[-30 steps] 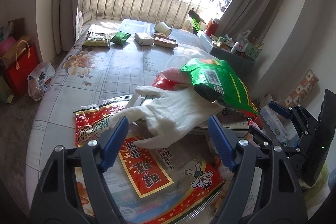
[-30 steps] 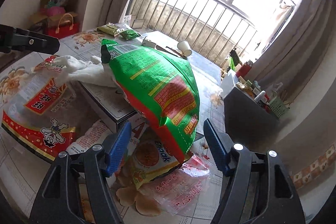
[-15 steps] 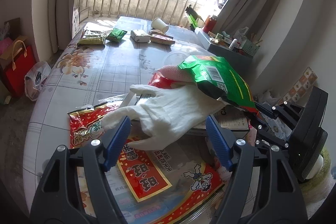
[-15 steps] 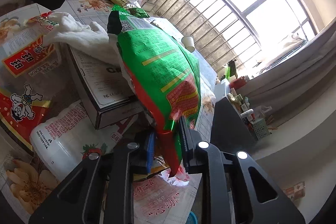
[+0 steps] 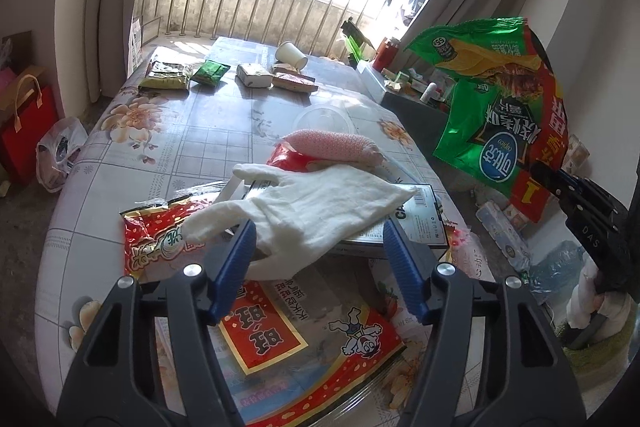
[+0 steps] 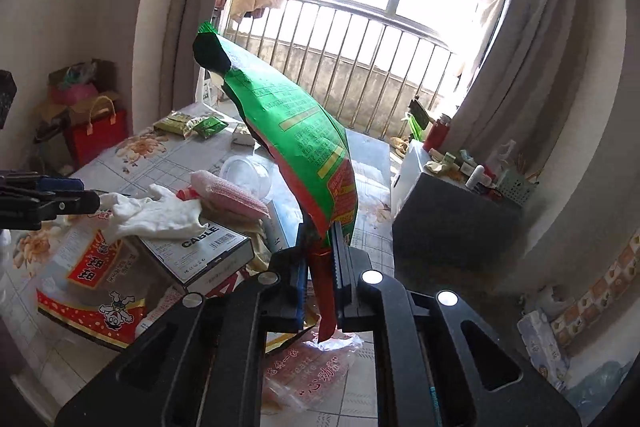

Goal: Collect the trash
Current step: 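Lift the green snack bag with the right tool while the left tool approaches the white glove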

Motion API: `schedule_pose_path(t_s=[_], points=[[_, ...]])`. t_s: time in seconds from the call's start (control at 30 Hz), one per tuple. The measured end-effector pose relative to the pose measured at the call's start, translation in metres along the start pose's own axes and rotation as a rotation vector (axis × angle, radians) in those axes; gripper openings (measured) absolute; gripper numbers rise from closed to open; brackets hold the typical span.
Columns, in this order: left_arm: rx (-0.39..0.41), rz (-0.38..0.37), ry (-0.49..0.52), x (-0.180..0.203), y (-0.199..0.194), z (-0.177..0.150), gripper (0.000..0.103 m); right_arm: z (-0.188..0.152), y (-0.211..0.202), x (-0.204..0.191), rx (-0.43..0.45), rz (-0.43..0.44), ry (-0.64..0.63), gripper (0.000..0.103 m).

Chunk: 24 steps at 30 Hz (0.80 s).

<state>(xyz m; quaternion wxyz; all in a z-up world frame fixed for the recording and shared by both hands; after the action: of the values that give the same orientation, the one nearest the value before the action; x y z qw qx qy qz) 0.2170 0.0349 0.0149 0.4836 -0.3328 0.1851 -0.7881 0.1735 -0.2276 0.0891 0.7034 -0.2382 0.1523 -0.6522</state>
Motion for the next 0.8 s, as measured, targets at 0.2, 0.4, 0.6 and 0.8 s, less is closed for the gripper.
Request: schedule_pose_path(t_s=[0.2, 0.4, 0.6, 0.8], points=[[0.027, -0.029, 0.022, 0.009, -0.016, -0.008, 0.061, -0.019, -0.046, 0.05, -0.005, 0.202, 0.307, 0.01], [0.032, -0.028, 0.013, 0.009, -0.033, -0.021, 0.059, -0.07, -0.065, 0.08, -0.073, 0.424, 0.6, 0.01], [0.022, -0.055, 0.01, 0.019, -0.049, -0.034, 0.056, -0.136, -0.062, 0.089, -0.193, 0.648, 0.892, 0.01], [0.012, -0.076, 0.049, 0.038, -0.058, -0.049, 0.056, -0.224, -0.044, 0.083, -0.387, 0.714, 1.166, 0.011]])
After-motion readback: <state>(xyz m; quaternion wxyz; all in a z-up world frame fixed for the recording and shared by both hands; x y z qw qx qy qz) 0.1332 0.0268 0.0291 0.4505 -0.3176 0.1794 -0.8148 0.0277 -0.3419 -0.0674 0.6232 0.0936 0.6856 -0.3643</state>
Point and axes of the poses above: each gripper's, at about its wrist camera, not at the fingertips, and y roughly the way its jaws point, x to its right, z to its top, the point moved 2 cm from there along y, roughly the way its jaws point, and after that the axes turned 1 degree about z, right-handed, at the moved point
